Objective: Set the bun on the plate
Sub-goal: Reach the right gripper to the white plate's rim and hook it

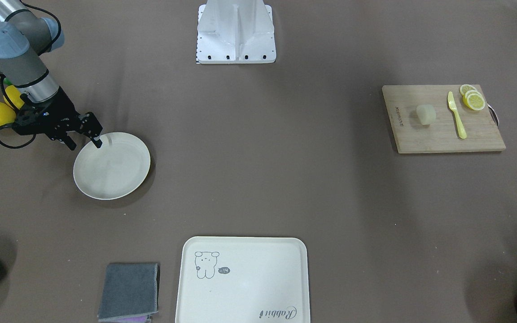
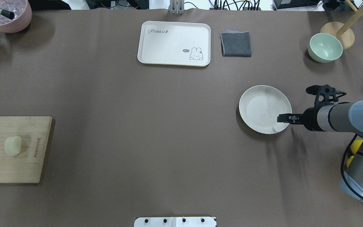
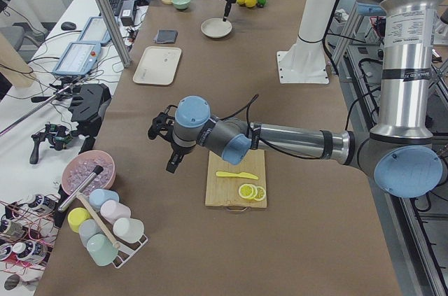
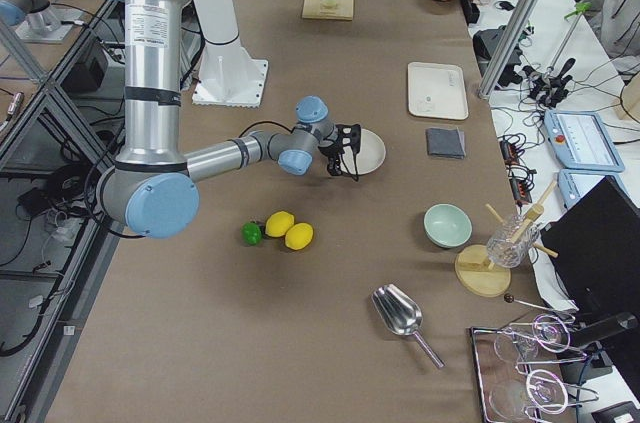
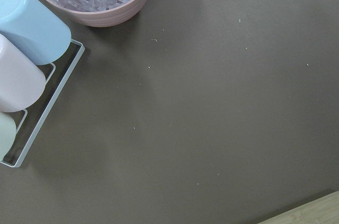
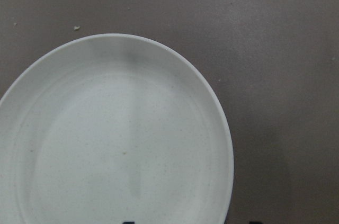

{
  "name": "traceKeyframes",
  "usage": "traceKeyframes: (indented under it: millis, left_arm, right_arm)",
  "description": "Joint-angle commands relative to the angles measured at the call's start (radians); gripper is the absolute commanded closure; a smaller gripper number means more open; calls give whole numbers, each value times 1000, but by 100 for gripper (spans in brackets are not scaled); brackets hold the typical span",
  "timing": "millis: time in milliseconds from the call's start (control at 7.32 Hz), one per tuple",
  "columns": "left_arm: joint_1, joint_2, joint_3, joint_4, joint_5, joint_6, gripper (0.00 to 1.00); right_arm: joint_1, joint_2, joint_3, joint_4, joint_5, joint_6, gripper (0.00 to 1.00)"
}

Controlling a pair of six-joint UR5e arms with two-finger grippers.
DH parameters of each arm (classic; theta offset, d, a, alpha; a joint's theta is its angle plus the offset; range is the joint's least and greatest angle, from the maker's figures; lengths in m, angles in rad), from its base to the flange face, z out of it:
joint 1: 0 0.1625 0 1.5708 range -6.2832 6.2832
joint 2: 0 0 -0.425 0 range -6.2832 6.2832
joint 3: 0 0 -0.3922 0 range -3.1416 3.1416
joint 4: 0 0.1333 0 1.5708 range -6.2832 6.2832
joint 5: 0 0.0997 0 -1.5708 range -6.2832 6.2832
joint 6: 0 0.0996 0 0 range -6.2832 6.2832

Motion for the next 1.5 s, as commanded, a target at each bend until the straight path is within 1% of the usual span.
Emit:
traceKeyframes:
  millis: [0, 137, 273, 410, 820, 1094, 1230, 1367]
  left_arm:
    - [0, 0, -1, 0, -1, 0, 2]
    - [0, 0, -1, 0, -1, 2, 2]
    - [0, 0, -1, 0, -1, 2, 2]
    - [0, 0, -2, -2, -1, 0, 2]
    - [0, 0, -1, -5, 0, 0, 2]
    - [0, -2, -1, -3, 0, 2, 2]
    - [0, -2, -1, -3, 0, 0, 2]
    - [0, -2, -1, -3, 0, 0, 2]
  right_arm:
    - [-4, -3, -21, 0, -3, 2, 32]
    - [-5, -10, -19, 0, -8, 2, 34]
    - [-5, -10, -19, -1, -10, 5, 63]
    - [-7, -9, -19, -1, -11, 4, 100]
    - [-13, 3, -7, -1, -10, 4, 100]
    - [-13, 13, 63, -9, 1, 5, 100]
    - [-14, 51, 71, -12, 1, 30, 100]
    - [-28, 115, 62, -27, -5, 107, 100]
